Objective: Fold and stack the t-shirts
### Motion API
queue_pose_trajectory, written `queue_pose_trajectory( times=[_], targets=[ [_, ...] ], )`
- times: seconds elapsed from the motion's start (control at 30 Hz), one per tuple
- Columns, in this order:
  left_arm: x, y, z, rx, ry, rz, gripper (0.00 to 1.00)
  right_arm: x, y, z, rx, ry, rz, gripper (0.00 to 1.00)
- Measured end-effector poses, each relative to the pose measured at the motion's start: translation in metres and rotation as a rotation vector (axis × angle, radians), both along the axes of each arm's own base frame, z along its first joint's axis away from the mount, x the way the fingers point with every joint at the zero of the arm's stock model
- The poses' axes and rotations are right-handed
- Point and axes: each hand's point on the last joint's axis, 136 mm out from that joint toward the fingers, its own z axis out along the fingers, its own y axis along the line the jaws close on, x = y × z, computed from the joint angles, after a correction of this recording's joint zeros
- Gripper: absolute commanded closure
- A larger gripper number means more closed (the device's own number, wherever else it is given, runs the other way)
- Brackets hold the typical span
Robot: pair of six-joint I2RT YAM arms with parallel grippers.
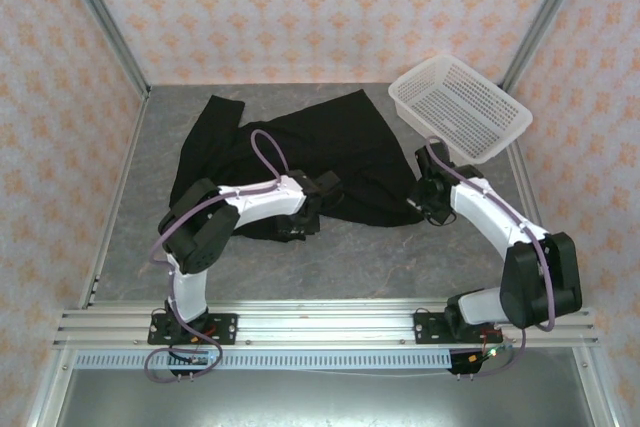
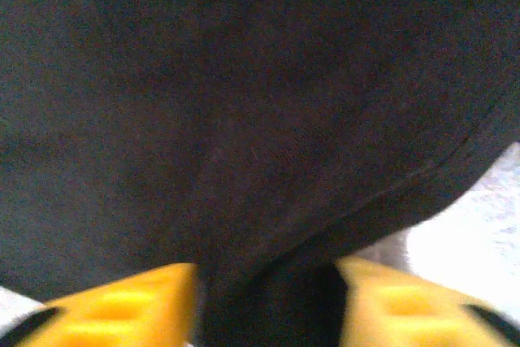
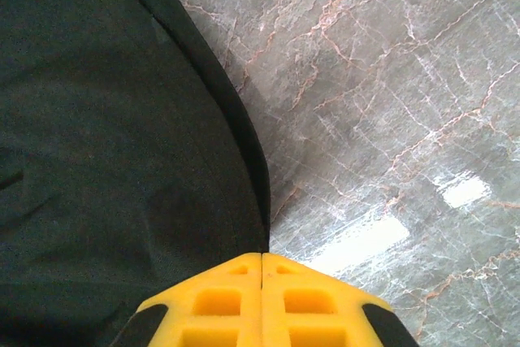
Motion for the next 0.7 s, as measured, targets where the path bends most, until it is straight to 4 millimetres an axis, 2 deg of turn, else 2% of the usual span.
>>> queue_pose_trajectory(
  times=[0.03, 0.13, 0.2, 0.27, 0.43, 0.47, 0.5, 0.57, 0.6, 0.7],
  targets=[
    [-0.001, 0.005, -0.001, 0.020, -0.004, 0.000, 1.00, 0.000, -0.001, 0.000, -0.001, 0.000, -0.003, 1.00],
    [-0.008, 0.026, 0.005, 0.073, -0.035, 0.013, 1.00, -0.001, -0.006, -0.001, -0.007, 0.008, -0.015, 1.00],
    [-0.017, 0.052, 0.018, 0.123, -0.051, 0.035, 1.00, -0.003, -0.010, -0.002, -0.020, 0.016, -0.024, 1.00],
    [-0.023, 0.077, 0.040, 0.149, -0.089, 0.065, 1.00, -0.006, -0.014, -0.003, -0.037, 0.027, -0.031, 1.00],
    [-0.030, 0.128, 0.117, 0.120, -0.296, 0.167, 1.00, -0.020, -0.022, -0.011, -0.070, 0.078, -0.063, 0.98],
    [-0.033, 0.138, 0.131, 0.115, -0.337, 0.189, 1.00, -0.026, -0.024, -0.015, -0.077, 0.097, -0.072, 0.94],
    [-0.038, 0.150, 0.144, 0.115, -0.375, 0.211, 1.00, -0.031, -0.026, -0.018, -0.084, 0.116, -0.082, 0.86],
    [-0.046, 0.166, 0.160, 0.116, -0.426, 0.241, 1.00, -0.040, -0.031, -0.022, -0.102, 0.152, -0.105, 0.57],
    [-0.051, 0.172, 0.166, 0.117, -0.446, 0.248, 1.00, -0.043, -0.033, -0.024, -0.113, 0.167, -0.115, 0.45],
    [-0.066, 0.185, 0.172, 0.120, -0.472, 0.261, 1.00, -0.049, -0.038, -0.026, -0.134, 0.194, -0.128, 0.30]
  ],
)
